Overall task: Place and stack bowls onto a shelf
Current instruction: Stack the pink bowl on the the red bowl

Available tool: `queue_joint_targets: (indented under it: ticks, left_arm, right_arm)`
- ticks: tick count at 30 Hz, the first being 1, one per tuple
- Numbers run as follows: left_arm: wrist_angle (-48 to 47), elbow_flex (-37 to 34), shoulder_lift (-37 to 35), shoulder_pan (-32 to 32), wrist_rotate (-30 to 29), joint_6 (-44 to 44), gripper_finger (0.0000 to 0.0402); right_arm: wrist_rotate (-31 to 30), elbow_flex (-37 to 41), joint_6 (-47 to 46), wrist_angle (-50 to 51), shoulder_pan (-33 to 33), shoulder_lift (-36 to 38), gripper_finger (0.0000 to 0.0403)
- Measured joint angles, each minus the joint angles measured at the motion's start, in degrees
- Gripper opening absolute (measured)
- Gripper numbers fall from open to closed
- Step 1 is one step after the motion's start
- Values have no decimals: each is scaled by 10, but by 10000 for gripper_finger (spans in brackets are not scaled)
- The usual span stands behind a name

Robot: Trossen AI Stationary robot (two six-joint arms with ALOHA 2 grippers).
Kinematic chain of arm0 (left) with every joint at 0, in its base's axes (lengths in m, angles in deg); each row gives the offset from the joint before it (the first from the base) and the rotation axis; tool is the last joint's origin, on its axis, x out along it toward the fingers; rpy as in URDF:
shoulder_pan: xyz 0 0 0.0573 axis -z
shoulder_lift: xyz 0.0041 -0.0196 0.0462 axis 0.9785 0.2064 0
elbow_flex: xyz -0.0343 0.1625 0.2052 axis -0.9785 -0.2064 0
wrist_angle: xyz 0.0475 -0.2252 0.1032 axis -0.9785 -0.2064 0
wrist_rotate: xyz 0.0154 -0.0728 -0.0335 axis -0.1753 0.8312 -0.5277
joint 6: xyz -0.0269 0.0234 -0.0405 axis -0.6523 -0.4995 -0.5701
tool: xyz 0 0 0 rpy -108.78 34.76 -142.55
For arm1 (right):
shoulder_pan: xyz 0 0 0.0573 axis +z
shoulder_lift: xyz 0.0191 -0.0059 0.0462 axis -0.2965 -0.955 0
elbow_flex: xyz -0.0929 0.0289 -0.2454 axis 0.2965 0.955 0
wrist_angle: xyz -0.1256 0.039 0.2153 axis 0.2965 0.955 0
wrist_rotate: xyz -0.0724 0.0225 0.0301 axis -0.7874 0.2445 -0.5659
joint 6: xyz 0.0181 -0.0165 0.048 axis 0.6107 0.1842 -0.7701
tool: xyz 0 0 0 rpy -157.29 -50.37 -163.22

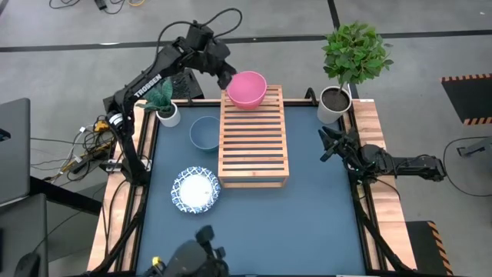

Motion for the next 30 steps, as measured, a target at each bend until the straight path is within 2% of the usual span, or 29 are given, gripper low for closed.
queue_joint_targets:
  ticks: [2,4,10,14,25,30]
  left_arm:
    - [19,-2,0,22,16,0,53]
    - [35,-2,0,50,-4,7,57]
    - [105,-3,0,132,-155,46,57]
    - [158,-2,11,172,-225,49,47]
    - [182,-3,99,191,-354,-12,2]
    - [187,-3,114,191,-361,-11,1]
  right_arm:
    - [0,0,0,0,0,0,143]
    - [0,0,0,0,0,0,143]
    - [0,0,-2,1,0,0,143]
    - [0,0,-2,1,0,0,143]
    - [2,0,-11,16,2,0,143]
    - [2,0,-15,17,2,0,143]
